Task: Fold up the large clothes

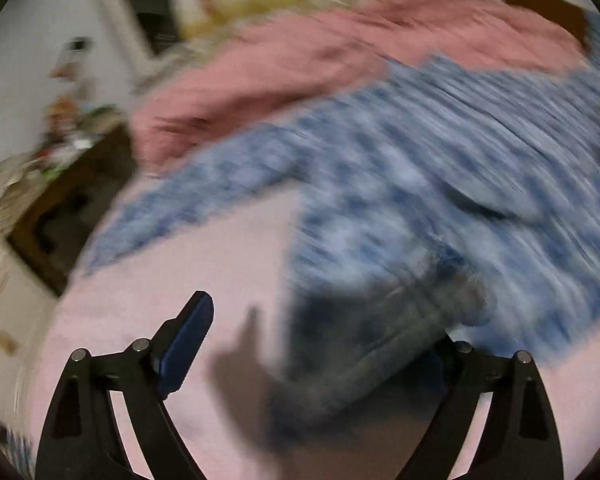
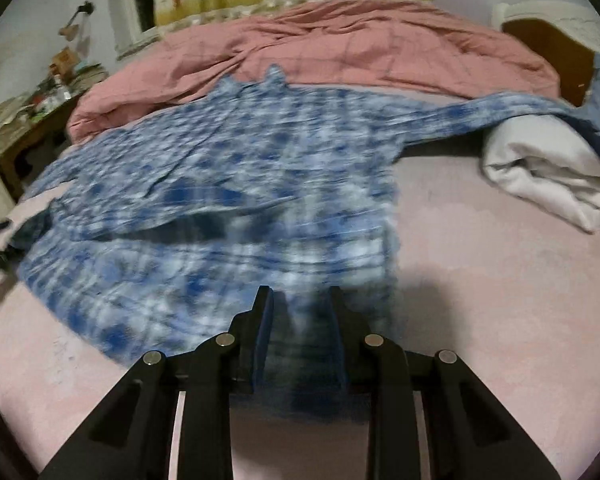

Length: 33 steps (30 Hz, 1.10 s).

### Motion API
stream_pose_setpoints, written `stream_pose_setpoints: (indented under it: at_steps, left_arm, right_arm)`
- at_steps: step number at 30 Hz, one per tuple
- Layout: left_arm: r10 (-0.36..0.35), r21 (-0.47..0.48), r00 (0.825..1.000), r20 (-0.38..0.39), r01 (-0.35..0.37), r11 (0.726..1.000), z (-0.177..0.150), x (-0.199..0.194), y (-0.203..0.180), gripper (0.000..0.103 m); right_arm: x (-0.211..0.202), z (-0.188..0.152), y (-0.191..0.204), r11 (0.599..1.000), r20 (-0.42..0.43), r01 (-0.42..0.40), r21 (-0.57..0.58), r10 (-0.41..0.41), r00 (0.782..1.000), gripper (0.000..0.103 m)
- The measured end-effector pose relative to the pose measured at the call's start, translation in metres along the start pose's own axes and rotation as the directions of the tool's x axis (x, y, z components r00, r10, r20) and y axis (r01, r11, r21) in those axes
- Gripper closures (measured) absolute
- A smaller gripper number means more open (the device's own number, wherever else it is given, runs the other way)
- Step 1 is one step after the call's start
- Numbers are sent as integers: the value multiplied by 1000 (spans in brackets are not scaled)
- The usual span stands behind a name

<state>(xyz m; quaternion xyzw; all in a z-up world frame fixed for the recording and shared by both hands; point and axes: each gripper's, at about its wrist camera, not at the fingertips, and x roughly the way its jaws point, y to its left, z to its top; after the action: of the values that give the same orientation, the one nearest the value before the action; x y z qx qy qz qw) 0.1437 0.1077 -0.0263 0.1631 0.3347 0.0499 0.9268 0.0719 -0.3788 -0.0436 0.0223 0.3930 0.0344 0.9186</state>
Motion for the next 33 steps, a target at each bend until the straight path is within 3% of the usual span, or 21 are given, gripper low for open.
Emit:
stream_pose_setpoints:
  at_steps: [3,5,8,9,10,12,15,16,17,18,20,21,22,23,26,29,31,32,33]
  left_arm:
    - [99,-114,995,30,-94,989,11,9,30,17]
    - [75,-150,997,22,-71,986,11,12,45,19]
    - [-64,-187,998,-6,61,980,3,4,54,19]
    - [-130,-211,991,-27,121,970,-4,1,55,19]
    - [-202,-246,978,-58,182,952,-10,1,56,17]
    - [-317,-316,942,-105,271,909,-21,3,54,16]
    - [-365,-342,917,-162,295,892,-33,12,46,18]
    - [-388,-352,903,-183,308,884,-37,17,43,30]
    - [-399,-363,896,-198,311,878,-41,21,41,32]
    - [-379,-349,907,-186,299,888,-43,20,39,35]
    - [-357,-313,921,-157,297,902,-42,12,34,91]
    - [-377,-320,916,-139,319,892,-41,9,34,97]
    - [-370,-333,921,-122,313,889,-42,3,36,98]
    - [-357,-337,927,-113,302,892,-41,-2,38,98]
    - [-328,-371,943,-51,287,883,-42,-30,48,99]
    - [-335,-369,941,-53,293,882,-45,-47,55,98]
    - [-321,-373,942,-98,264,890,-55,-42,56,99]
    - [-280,-368,950,-139,213,905,-61,-36,57,99]
    - [-289,-361,943,-163,216,907,-64,-28,56,99]
  right_arm:
    - [5,4,-8,998,12,63,12,-63,998,74]
    - [5,7,-13,997,20,76,28,-76,997,74]
    - [-3,9,-18,992,58,112,53,-115,992,74]
    - [-7,10,-21,991,74,114,64,-118,990,65]
    - [-9,11,-24,990,84,116,76,-123,989,45]
    - [-16,10,-29,984,101,139,110,-150,983,27]
    - [-22,8,-36,982,84,120,148,-134,987,27]
    - [-20,6,-39,983,55,69,172,-80,995,27]
    - [-15,3,-41,981,19,9,192,-13,1000,27]
    - [-8,-2,-43,974,-29,-53,218,60,998,27]
    - [-2,-9,-43,966,-65,-94,240,113,992,27]
    - [-2,-10,-38,974,-67,-91,208,107,992,33]
    - [-2,-11,-34,980,-69,-86,180,100,993,71]
    - [-1,-12,-30,985,-73,-53,164,66,995,90]
    - [-19,-11,-34,977,4,-13,214,13,1000,97]
    - [-58,-10,-39,975,129,26,219,-56,990,98]
    - [-62,-18,-49,962,103,52,268,-82,991,101]
    - [-58,-22,-53,956,72,79,282,-104,992,102]
    - [-55,-27,-57,948,45,139,287,-159,986,102]
